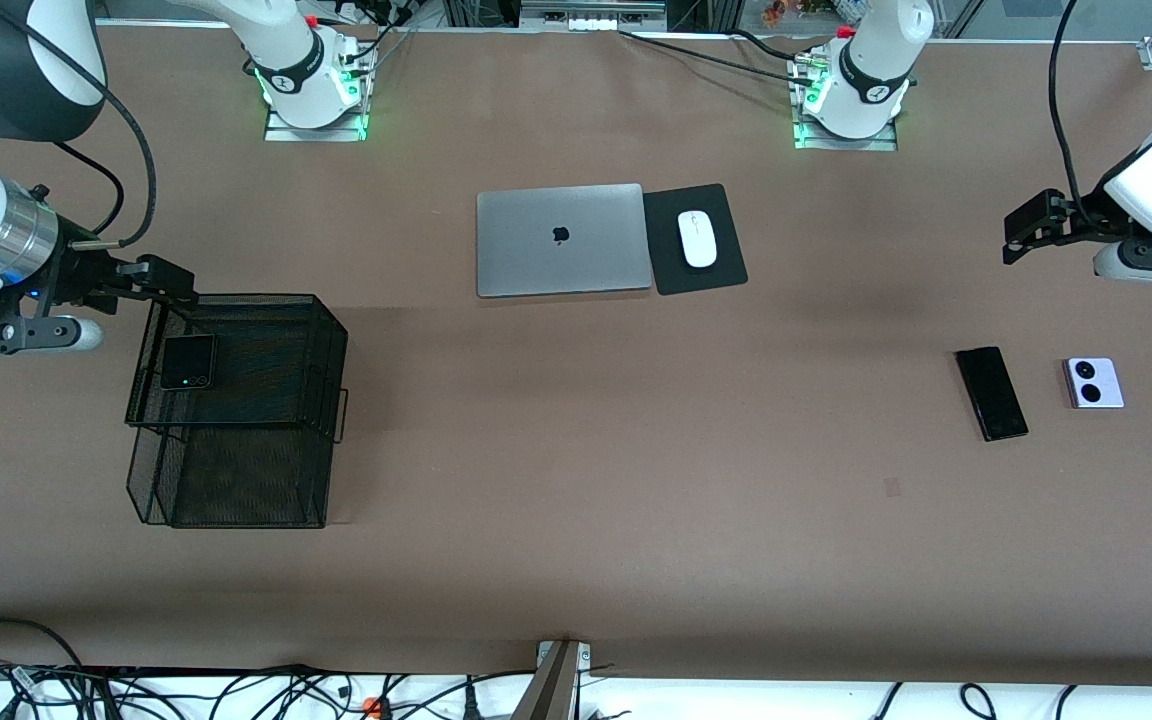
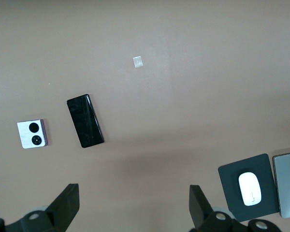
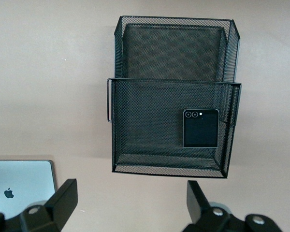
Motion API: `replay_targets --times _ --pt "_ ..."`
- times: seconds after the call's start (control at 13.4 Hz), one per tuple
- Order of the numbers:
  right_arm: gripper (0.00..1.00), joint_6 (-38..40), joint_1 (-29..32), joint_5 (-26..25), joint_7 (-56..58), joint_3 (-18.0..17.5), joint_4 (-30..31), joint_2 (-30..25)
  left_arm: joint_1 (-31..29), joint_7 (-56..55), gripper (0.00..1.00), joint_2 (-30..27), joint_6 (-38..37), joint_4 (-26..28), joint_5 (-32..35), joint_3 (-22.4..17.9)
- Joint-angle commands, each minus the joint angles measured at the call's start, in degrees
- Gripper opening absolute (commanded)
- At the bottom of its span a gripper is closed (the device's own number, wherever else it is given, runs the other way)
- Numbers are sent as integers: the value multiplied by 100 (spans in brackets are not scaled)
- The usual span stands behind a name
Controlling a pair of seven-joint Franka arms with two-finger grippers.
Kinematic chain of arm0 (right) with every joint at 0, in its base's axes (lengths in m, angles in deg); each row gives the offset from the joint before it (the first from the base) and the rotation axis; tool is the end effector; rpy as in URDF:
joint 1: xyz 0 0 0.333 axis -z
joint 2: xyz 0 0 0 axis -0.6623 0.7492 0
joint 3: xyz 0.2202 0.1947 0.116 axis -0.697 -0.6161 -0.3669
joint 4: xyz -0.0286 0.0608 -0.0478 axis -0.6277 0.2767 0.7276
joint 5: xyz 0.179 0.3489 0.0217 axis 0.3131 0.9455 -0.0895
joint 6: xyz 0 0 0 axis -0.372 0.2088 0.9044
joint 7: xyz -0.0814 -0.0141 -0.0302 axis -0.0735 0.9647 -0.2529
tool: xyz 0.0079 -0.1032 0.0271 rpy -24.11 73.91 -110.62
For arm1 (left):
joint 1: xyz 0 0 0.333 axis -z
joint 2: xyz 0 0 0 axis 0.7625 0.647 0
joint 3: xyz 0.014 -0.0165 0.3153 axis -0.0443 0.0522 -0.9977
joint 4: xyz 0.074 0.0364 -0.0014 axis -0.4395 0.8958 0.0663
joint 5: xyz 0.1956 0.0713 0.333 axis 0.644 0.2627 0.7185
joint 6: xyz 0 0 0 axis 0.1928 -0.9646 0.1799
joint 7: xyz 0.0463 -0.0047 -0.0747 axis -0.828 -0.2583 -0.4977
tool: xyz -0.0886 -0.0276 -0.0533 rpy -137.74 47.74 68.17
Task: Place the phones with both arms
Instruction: 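Move the left gripper over the black slab phone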
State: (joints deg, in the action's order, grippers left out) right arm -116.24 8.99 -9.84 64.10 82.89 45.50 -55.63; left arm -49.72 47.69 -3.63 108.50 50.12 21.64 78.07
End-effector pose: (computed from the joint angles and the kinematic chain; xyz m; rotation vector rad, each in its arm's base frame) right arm 0.6101 0.0590 0.5515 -3.1075 -0.0664 0.1169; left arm 0.5573 -0.0191 0.5990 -3.1166 0.1778 0.0393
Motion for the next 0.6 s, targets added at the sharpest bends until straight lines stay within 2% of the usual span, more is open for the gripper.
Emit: replay_targets --times 0.0,0.37,0.52 --pt "100 15 -30 -109 -109 -5 -8 -18 22 99 100 -99 -39 33 23 -29" --pt "100 41 -21 -118 -109 4 -8 -27 4 108 100 -91 -39 33 32 -38" --pt "100 6 -21 -100 -118 -5 -8 -36 -5 99 100 -12 -57 33 294 -38"
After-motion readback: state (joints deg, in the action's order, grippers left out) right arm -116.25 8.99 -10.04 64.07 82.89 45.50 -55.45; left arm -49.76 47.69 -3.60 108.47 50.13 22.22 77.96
